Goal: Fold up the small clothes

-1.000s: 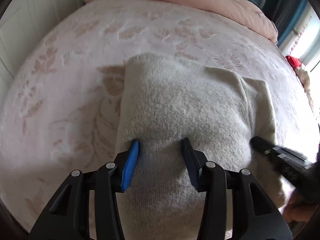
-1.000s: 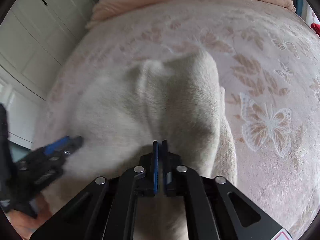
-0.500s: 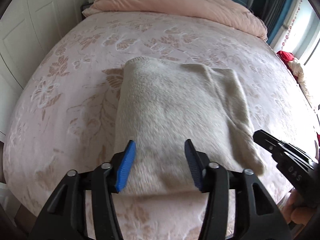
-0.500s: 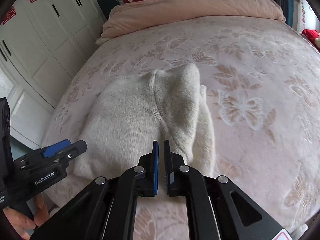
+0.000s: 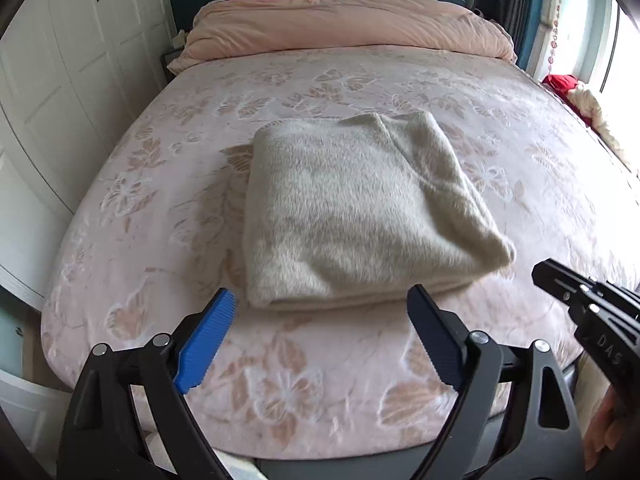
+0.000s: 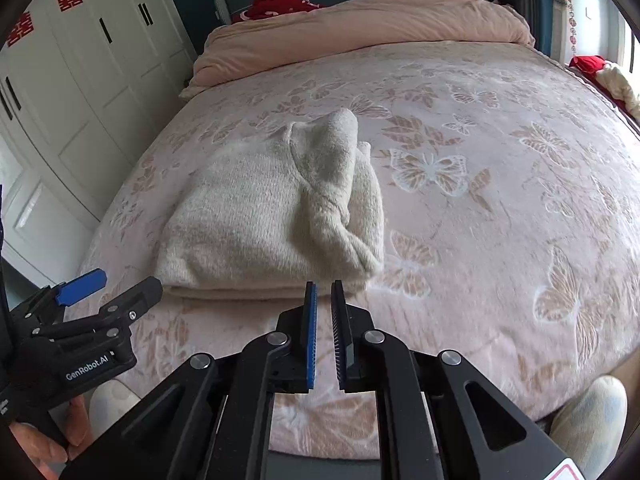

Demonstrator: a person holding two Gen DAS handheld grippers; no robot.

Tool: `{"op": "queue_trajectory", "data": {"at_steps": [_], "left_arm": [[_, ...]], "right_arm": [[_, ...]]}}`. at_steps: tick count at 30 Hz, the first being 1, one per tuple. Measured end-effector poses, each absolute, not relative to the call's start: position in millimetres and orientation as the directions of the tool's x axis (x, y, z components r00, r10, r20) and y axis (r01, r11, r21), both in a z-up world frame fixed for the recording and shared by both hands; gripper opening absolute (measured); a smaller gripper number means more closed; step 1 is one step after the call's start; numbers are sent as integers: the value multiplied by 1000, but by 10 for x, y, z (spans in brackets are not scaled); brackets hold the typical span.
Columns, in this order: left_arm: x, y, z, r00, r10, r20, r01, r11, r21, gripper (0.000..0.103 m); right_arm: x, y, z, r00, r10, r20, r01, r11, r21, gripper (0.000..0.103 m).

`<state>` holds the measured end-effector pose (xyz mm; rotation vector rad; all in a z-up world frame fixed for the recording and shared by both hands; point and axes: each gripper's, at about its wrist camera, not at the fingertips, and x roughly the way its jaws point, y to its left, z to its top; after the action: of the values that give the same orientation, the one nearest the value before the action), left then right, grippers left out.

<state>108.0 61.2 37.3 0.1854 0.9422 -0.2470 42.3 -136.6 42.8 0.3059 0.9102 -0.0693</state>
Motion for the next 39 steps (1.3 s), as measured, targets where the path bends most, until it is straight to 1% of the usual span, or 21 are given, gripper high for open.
{"op": "queue_trajectory", "data": {"at_steps": [2,4,5,6,10,13,15,16,18,23,27,39], "left_arm": [[989,643,343,562,-120,-819,290,955,59,86],[899,684,296,562,-120,-818,290,955,59,86],[857,697,276,565,-119,-817,289,956,60,86],[817,713,250,568,-116,-815,287,956,64,87],[599,746,49,579,-108,-808,287,955,77,87],[503,771,-116,567,-122,-815,284,957,55,87],[442,778,-215,569,-112,-814,263,964,51,87],[409,783,-257,575,-113,-810,255,966,46,87],[367,785,-315,584,-99,-806,233,971,49,87],[318,777,-384,602,-70,-795,207,976,71,87],[298,758,-388,609,-84,-789,228,971,73,87],[283,752,-388,613,-74,-787,213,974,75,87]], "right_arm": [[313,-1295,412,621,48,-783,192,958,211,13],[210,-1213,375,626,18,-779,199,963,182,24],[147,-1185,344,632,5,-775,203,964,171,33],[91,-1171,314,639,-7,-769,206,965,163,40],[-63,-1137,141,648,-32,-761,205,970,133,47],[-112,-1174,27,634,-43,-772,234,962,139,52],[-146,-1177,-25,634,-68,-771,254,959,123,57],[-164,-1174,-39,637,-81,-766,255,961,111,58],[-189,-1157,-65,647,-101,-756,258,962,92,65],[-195,-1174,-190,621,-105,-777,302,946,113,69],[-199,-1154,-274,603,-111,-790,329,937,120,71],[-184,-970,-259,612,-115,-783,286,955,83,73]]}}
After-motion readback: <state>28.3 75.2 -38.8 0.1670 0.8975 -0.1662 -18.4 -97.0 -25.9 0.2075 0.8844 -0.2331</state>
